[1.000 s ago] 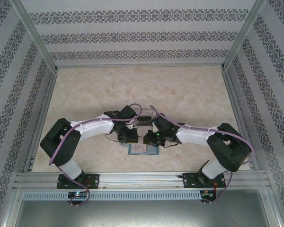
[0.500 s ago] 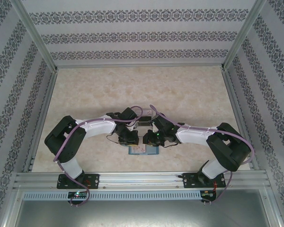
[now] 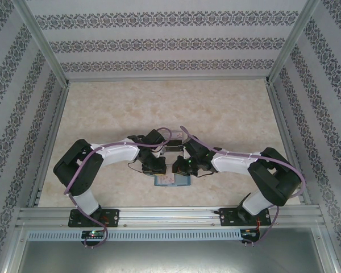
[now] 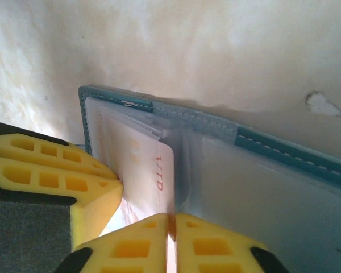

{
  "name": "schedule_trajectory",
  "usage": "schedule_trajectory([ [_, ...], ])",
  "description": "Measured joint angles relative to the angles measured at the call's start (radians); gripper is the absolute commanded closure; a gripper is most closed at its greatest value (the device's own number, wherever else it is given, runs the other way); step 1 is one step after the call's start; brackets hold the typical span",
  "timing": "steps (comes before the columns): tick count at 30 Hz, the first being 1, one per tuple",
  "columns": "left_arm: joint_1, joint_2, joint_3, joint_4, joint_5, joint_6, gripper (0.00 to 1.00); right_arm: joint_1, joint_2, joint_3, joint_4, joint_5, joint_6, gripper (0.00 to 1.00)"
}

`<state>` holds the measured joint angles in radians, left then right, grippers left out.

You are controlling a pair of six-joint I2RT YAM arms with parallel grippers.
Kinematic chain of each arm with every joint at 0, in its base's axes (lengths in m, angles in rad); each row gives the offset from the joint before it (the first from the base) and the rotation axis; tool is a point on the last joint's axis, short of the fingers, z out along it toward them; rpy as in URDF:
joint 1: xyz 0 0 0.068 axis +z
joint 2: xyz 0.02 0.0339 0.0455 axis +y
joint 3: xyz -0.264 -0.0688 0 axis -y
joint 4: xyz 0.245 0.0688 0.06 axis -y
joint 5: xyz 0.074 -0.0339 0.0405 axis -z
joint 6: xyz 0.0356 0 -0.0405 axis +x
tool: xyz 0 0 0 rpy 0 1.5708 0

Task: Take the credit cards out of the card holder

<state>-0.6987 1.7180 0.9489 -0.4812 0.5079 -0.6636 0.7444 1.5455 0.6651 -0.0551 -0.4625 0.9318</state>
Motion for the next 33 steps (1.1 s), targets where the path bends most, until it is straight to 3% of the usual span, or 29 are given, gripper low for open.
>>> schedule_trajectory([
  [19, 0.000, 0.000, 0.005, -0.009, -0.011, 0.006, 0.85, 0.006, 0.007, -0.020, 0.067, -0.022, 0.027, 0.90],
  [33, -0.002, 0.000, 0.009, -0.009, -0.028, 0.021, 0.85, -0.006, -0.031, -0.035, 0.055, -0.013, 0.021, 0.88],
])
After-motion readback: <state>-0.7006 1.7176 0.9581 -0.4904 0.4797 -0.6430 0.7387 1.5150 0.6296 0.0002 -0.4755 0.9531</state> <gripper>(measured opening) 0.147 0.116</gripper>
